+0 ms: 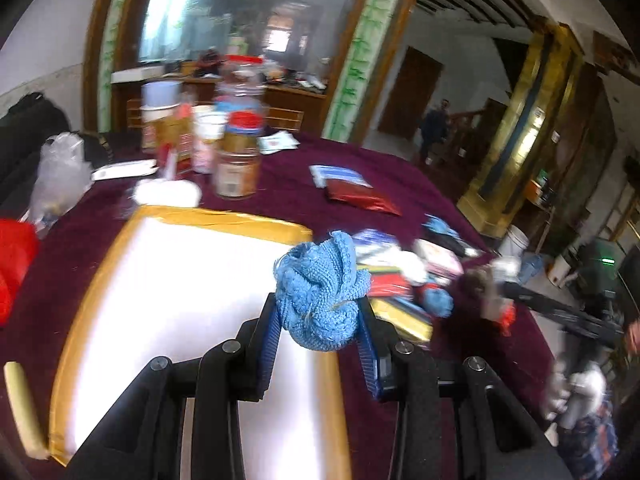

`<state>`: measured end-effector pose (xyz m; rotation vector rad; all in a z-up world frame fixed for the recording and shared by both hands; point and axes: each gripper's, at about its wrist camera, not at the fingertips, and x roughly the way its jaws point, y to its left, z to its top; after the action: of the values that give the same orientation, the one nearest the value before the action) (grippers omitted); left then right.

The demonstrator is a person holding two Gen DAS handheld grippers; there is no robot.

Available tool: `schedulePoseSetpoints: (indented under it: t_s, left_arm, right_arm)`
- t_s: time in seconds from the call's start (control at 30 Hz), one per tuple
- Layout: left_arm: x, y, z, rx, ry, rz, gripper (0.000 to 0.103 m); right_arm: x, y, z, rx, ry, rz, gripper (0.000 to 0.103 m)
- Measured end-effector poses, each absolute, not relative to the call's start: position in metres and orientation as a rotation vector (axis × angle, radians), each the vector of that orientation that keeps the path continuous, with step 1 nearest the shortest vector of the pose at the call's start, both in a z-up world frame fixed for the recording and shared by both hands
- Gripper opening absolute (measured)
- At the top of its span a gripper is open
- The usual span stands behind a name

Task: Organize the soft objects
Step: 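Carry the sock to the white tray with the left tool while the right tool lifts the tissue pack, then release the sock in the tray with the left tool while the right tool drops the tissue pack there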

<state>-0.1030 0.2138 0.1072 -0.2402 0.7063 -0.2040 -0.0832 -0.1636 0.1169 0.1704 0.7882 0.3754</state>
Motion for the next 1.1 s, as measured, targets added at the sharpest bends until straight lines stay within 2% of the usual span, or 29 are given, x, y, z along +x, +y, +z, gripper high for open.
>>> schedulePoseSetpoints:
  t_s: [0.2, 0.43, 0.63, 0.87, 1.1]
  left_arm:
    - [-0.07, 0.256, 0.084, -0.325, 0.778, -0.153, 0.037]
    - [-0.011, 0.277, 0.06, -0.414, 0.841, -0.114, 0.037]
    - [0.021, 0.282, 0.025, -0.511, 0.939, -0.114, 0.039]
    - [0.029, 0.284, 0.015, -0.592, 0.943, -0.127, 0.056]
    - [0.012, 0.302, 0.033, -0.657, 0.881, -0.128, 0.062]
  right_arm:
    - [-0.073, -0.082, 0.135, 0.217, 0.876, 0.604, 0.052]
    - [-0.003, 0.031, 0.094, 0.277, 1.064, 0.657, 0.052]
    - [0.037, 0.052, 0.065, 0.278, 1.126, 0.564, 0.052]
    - [0.05, 0.061, 0.062, 0.254, 1.112, 0.532, 0.051]
    - [0.06, 0.067, 0.075, 0.193, 1.039, 0.487, 0.052]
